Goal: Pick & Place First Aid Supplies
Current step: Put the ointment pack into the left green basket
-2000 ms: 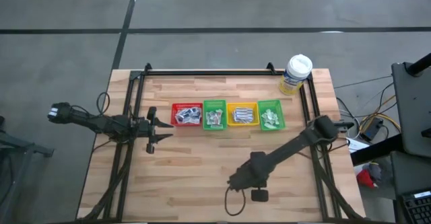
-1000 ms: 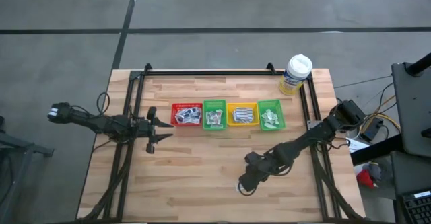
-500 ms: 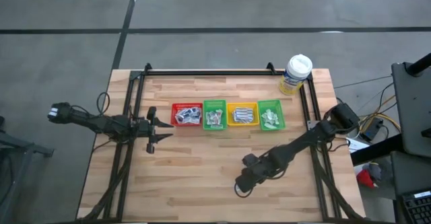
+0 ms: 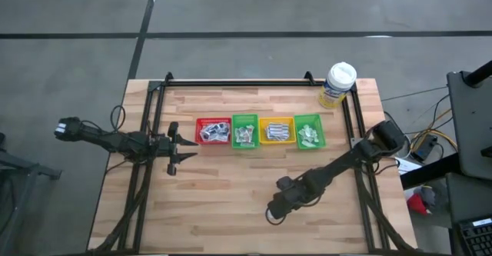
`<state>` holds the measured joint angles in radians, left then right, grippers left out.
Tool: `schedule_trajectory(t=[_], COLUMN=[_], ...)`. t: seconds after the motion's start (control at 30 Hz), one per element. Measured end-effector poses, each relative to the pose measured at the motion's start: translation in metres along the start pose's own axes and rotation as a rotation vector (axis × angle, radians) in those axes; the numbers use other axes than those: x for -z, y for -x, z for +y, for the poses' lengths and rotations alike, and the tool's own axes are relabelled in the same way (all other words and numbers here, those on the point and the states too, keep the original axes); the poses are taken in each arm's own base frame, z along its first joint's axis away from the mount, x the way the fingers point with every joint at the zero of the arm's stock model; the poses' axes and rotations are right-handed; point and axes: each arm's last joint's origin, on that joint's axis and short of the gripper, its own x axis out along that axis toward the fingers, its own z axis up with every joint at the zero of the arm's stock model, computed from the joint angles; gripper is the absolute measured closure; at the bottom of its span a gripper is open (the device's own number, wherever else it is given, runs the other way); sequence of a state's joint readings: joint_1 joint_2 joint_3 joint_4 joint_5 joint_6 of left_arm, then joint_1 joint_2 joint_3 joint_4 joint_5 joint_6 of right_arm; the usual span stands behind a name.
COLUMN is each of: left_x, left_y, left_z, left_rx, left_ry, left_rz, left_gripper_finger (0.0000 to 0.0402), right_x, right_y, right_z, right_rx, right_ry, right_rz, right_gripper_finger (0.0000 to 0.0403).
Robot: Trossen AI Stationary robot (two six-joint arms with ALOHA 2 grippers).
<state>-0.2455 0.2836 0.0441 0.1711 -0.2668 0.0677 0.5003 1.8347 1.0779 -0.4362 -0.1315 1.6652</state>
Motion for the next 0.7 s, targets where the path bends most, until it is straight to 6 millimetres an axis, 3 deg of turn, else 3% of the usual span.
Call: schedule_trajectory(t=[0.27,0.7], left_x=[0.0,0.0], left_y=[0.0,0.0], left_z=[0.0,0.0], left_rx=[-0.001,-0.001], left_ry=[0.0,0.0], left_rz=[0.0,0.0], left_gripper_finger=[0.0251,0.0251], right_x=[-0.003,-0.006], right_y=[-0.012,-0.013], right_z=[-0.002,-0.002], right_rx=[0.035,0.035], right_ry=[-0.013,-0.1], right_rz=[0.006,-0.03], right_gripper_finger=[0.0333,0.0335])
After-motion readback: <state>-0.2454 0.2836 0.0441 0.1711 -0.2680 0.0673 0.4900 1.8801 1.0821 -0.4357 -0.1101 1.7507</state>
